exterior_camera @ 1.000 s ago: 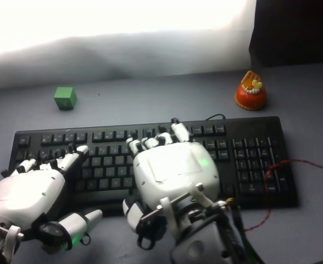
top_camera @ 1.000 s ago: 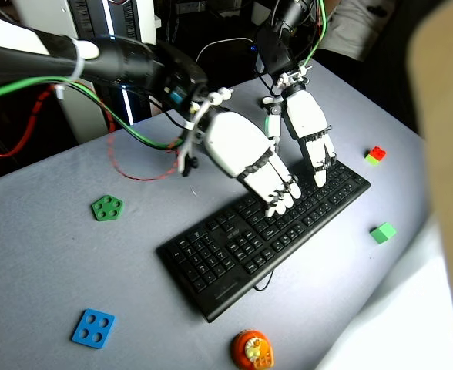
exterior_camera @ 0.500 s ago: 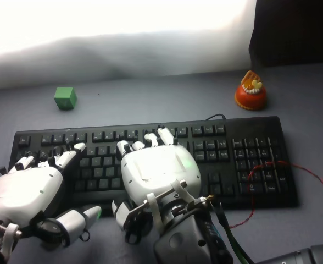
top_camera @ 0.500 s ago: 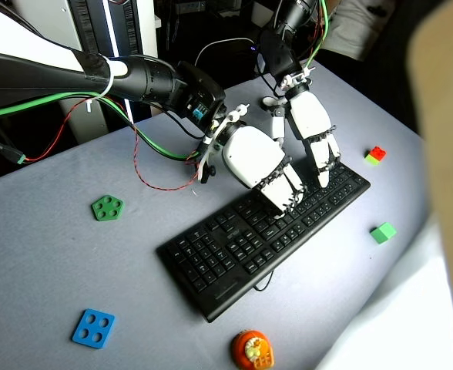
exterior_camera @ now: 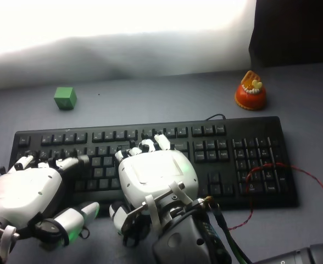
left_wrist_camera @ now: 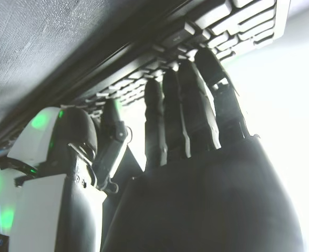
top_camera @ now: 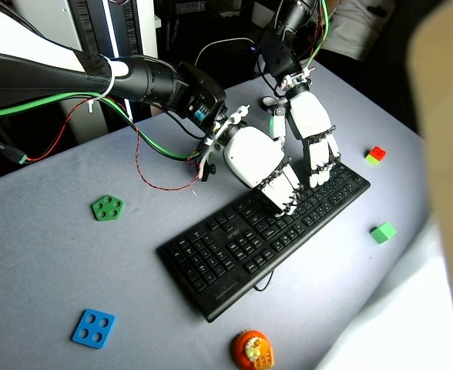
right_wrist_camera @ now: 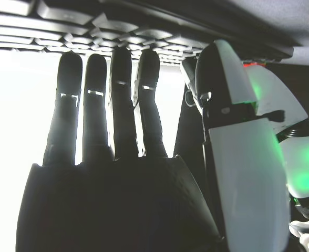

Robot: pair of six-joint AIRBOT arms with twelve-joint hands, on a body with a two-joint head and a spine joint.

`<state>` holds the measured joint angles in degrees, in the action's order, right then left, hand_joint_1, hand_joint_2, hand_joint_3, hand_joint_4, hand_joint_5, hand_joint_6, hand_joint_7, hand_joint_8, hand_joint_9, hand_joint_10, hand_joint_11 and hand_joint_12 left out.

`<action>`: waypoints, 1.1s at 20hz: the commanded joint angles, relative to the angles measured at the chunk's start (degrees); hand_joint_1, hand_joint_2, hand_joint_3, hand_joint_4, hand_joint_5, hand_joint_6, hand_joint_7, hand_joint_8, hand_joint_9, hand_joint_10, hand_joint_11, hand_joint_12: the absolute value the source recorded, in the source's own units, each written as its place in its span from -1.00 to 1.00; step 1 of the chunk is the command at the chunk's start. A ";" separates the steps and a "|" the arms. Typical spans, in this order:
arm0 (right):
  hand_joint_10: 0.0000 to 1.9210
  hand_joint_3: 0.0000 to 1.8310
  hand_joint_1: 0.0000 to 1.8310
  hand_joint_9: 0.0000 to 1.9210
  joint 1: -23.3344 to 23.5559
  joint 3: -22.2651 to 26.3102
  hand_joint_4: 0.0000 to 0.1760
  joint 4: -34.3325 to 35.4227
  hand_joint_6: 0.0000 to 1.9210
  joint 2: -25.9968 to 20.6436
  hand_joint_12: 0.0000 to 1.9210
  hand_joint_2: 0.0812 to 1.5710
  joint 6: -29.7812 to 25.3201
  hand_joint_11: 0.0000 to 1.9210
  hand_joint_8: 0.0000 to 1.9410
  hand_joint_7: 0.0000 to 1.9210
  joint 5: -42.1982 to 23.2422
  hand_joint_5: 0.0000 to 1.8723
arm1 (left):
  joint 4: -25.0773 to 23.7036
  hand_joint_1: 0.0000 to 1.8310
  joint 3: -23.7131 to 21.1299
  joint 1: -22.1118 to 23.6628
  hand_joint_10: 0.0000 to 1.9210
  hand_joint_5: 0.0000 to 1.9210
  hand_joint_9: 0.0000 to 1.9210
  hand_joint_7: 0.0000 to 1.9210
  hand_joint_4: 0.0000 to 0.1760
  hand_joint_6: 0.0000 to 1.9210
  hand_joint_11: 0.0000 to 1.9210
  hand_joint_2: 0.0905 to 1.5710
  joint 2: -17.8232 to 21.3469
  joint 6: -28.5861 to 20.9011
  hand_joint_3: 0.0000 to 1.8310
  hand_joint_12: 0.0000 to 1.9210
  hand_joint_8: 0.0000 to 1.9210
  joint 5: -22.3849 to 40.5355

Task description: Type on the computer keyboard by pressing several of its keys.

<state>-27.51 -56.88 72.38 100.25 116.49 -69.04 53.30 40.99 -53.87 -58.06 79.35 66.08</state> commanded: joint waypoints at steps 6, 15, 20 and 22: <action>-0.35 -1.00 -0.10 -0.83 -0.59 -0.28 -1.00 -4.66 -0.17 -0.19 0.28 0.52 -0.45 -1.00 -0.99 -0.47 -0.97 -0.43 | -1.66 -0.49 0.39 -0.33 -0.98 -0.54 -0.52 -0.53 -1.00 -0.96 -1.00 0.74 0.19 -0.39 -1.00 0.20 -0.99 3.42; -0.34 -1.00 -0.07 -0.79 -1.18 -0.29 -1.00 -4.66 -0.20 -0.61 0.42 0.53 -0.38 -1.00 -1.00 -0.50 -2.13 -0.48 | -1.66 -0.32 0.20 -0.40 -0.99 -0.47 -0.45 -0.47 -1.00 -0.99 -1.00 0.70 0.19 -0.60 -1.00 0.18 -1.00 3.17; -0.19 -1.00 -0.14 -0.65 -1.26 -0.29 -1.00 -4.67 -0.44 -0.75 0.65 0.60 0.04 -1.00 -1.00 -0.47 -2.30 -0.76 | -1.68 -0.20 0.13 -0.17 -0.98 -0.66 -0.37 -0.52 -1.00 -1.00 -0.87 0.65 0.34 -0.61 -1.00 0.19 -1.00 3.18; -0.13 -1.00 -0.17 -0.70 -1.04 -0.28 -1.00 -4.67 -0.60 -0.92 0.68 0.61 0.21 -1.00 -1.00 -0.52 -2.15 -0.84 | -1.69 -0.21 0.19 -0.05 -0.99 -0.75 -0.39 -0.58 -1.00 -1.00 -0.88 0.66 0.42 -1.01 -1.00 0.22 -1.00 3.19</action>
<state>-28.45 -57.14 70.02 99.70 116.57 -68.60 52.75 41.30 -53.91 -57.93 78.61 66.76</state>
